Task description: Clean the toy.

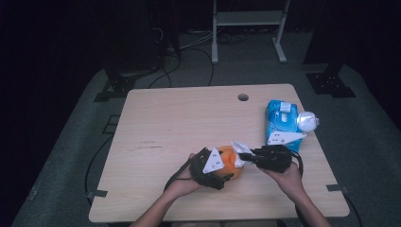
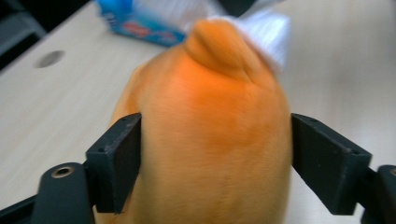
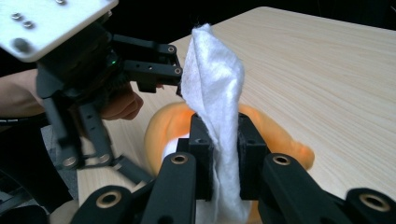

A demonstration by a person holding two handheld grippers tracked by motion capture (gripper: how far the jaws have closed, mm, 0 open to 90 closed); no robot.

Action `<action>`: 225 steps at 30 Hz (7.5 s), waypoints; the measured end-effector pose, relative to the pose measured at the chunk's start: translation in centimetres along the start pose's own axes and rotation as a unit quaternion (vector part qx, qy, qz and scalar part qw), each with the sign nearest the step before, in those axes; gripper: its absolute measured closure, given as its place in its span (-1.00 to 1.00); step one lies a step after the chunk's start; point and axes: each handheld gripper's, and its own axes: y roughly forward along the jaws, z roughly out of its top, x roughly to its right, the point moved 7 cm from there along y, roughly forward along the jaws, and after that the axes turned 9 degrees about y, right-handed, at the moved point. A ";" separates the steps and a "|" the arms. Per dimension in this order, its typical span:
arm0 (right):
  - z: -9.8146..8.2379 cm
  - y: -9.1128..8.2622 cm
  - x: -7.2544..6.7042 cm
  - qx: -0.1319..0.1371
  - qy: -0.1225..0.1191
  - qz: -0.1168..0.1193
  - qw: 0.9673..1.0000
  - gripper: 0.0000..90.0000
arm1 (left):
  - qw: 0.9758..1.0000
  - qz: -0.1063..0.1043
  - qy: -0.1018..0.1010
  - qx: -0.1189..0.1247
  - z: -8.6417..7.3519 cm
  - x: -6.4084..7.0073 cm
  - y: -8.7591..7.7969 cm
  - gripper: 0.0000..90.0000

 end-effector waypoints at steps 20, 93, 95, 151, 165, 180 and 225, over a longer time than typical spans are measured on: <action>-5.4 -4.4 5.0 -0.083 0.023 -0.059 0.994 0.70 | 0.984 -0.141 -0.088 0.063 0.6 0.8 -1.4 -0.20; -6.6 -8.1 4.6 -0.047 0.005 -0.088 0.995 -0.15 | 0.991 -0.109 -0.079 0.006 0.8 -1.3 2.3 0.27; -6.6 -8.1 4.6 -0.047 0.005 -0.087 0.995 -0.15 | 0.991 -0.107 -0.079 0.004 0.8 -1.3 2.3 0.24; -7.0 -8.2 5.8 -0.045 0.027 -0.095 0.994 -0.18 | 0.990 0.014 -0.135 0.032 -1.0 -6.4 -2.2 -0.26; -7.3 -8.1 6.2 -0.048 0.032 -0.106 0.993 -0.23 | 0.985 0.036 -0.164 0.045 -4.4 -5.7 -6.1 -0.44; -7.4 -8.3 6.2 -0.050 0.032 -0.111 0.992 -0.25 | 0.980 0.062 -0.183 0.040 -7.3 -5.3 -8.5 -0.51; -7.7 -8.4 6.2 -0.052 0.034 -0.111 0.992 -0.27 | 0.968 0.086 -0.235 0.016 -12.7 -3.3 -10.9 -0.59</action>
